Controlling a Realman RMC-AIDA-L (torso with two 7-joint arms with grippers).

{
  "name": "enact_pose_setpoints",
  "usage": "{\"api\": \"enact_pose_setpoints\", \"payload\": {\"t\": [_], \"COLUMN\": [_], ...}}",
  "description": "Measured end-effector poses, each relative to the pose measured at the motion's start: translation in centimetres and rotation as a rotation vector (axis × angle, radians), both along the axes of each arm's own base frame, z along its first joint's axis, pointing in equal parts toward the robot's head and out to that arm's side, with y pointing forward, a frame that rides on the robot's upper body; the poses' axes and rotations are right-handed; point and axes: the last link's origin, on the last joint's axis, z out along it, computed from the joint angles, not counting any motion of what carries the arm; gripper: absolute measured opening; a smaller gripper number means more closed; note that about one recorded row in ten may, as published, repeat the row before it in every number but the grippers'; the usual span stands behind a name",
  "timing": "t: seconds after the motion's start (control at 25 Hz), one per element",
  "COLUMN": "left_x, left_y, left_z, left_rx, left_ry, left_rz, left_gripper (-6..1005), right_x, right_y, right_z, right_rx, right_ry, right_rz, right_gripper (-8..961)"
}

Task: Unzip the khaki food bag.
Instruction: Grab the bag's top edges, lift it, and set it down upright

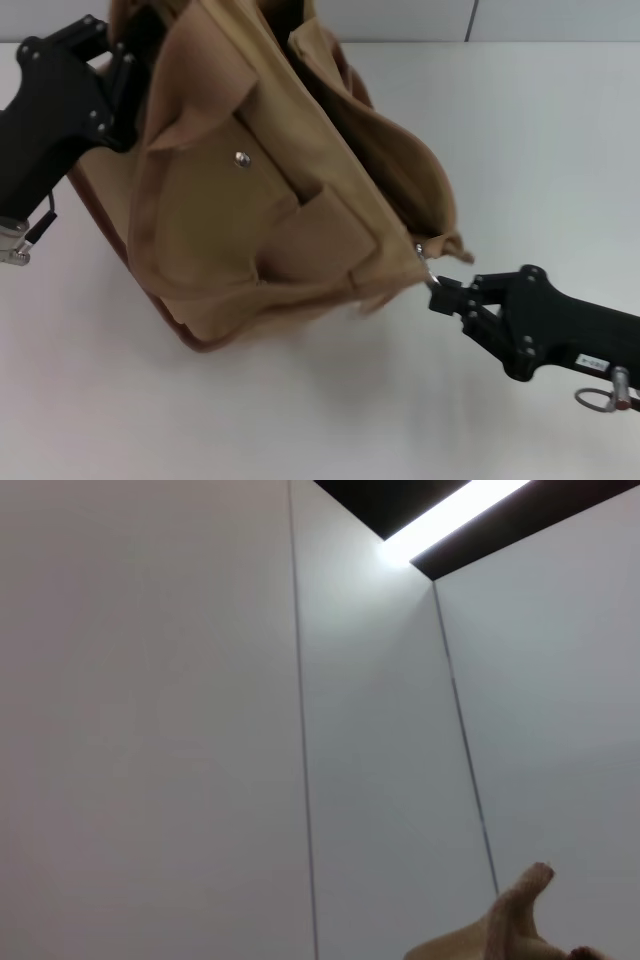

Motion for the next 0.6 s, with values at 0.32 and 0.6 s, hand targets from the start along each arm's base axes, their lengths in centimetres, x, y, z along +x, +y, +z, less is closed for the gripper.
{"api": "enact_pose_setpoints", "payload": {"t": [0.32, 0.6], "left_x": [-0.63, -0.86], "left_y": [-0.26, -0.33], "left_z": [0.36, 0.37], "left_rx": [0.019, 0.019], "left_ry": [-0.014, -0.013], "left_rz": [0.032, 0.043], "left_gripper": [125, 129], "right_x": [0.44, 1.00], "right_y": [-0.16, -0.15], "right_z": [0.38, 1.13], "right_rx": [0.007, 0.030], "right_ry": [-0.004, -0.012], "right_rz": [-0.015, -0.034], "right_gripper": [5, 15]}}
